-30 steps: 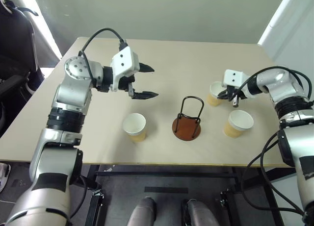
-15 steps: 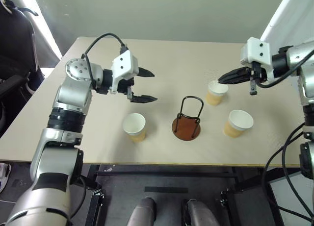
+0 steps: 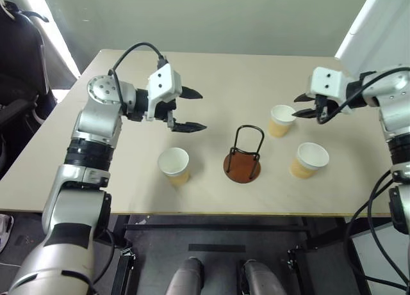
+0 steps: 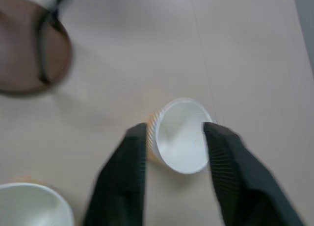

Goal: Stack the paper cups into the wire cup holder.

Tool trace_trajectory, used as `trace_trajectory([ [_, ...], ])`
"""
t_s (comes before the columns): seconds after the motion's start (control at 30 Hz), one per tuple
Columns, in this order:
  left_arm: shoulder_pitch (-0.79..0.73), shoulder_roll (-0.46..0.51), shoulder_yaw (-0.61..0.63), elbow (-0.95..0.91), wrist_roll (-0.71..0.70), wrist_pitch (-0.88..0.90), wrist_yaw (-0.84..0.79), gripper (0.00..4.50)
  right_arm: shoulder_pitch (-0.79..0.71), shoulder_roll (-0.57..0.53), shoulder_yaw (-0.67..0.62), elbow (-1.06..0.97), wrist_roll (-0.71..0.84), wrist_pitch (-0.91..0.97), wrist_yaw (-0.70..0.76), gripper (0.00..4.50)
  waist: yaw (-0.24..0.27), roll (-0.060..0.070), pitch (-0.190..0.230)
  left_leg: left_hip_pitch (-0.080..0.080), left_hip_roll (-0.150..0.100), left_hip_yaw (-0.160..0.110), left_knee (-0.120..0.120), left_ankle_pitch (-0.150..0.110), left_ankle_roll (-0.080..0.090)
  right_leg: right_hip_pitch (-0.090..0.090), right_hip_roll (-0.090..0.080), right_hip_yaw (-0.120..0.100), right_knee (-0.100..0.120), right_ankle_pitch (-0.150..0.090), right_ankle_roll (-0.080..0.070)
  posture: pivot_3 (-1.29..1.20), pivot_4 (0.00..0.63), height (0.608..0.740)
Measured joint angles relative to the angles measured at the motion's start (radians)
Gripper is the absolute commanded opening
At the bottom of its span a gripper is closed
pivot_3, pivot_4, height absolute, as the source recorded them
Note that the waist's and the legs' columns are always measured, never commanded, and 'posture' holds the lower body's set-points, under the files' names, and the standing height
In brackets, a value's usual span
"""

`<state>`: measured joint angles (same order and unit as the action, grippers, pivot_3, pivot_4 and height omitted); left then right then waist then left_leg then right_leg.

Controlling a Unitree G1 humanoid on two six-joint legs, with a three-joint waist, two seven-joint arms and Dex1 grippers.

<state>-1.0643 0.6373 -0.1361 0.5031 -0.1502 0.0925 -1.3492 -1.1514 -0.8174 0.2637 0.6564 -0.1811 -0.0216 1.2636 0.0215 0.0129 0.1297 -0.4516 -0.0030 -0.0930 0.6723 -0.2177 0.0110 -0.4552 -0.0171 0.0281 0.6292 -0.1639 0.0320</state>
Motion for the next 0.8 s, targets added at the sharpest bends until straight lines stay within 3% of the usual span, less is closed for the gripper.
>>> trace_trajectory([
  [0.57, 0.001, 0.018, 0.001, -0.009, 0.001, 0.002, 0.004, 4.5, -0.134, 0.152, 0.141, 0.515, -0.255, -0.254, -0.228, 2.59, 0.003, 0.0, 0.0, -0.002, 0.0, 0.0, -0.002, -0.001, 0.0, -0.001, 0.0, 0.0, -0.001, 0.0, -0.001, 0.0, 0.15, 0.74],
  [0.7, 0.001, 0.018, 0.001, -0.017, -0.006, 0.015, -0.005, 4.5, -0.138, 0.171, 0.151, 0.56, -0.286, -0.261, -0.236, 1.69, 0.002, 0.0, 0.0, -0.002, 0.0, 0.0, -0.002, -0.001, 0.0, -0.002, 0.0, 0.0, -0.001, 0.0, -0.001, 0.0, 0.15, 0.74],
  [0.8, 0.001, 0.018, 0.001, -0.035, -0.021, 0.034, -0.02, 4.5, -0.142, 0.179, 0.151, 0.572, -0.295, -0.268, -0.233, 0.53, 0.002, 0.0, 0.0, -0.002, 0.0, 0.0, -0.003, -0.001, 0.0, -0.002, 0.0, 0.0, -0.001, 0.0, -0.001, 0.0, 0.15, 0.74],
])
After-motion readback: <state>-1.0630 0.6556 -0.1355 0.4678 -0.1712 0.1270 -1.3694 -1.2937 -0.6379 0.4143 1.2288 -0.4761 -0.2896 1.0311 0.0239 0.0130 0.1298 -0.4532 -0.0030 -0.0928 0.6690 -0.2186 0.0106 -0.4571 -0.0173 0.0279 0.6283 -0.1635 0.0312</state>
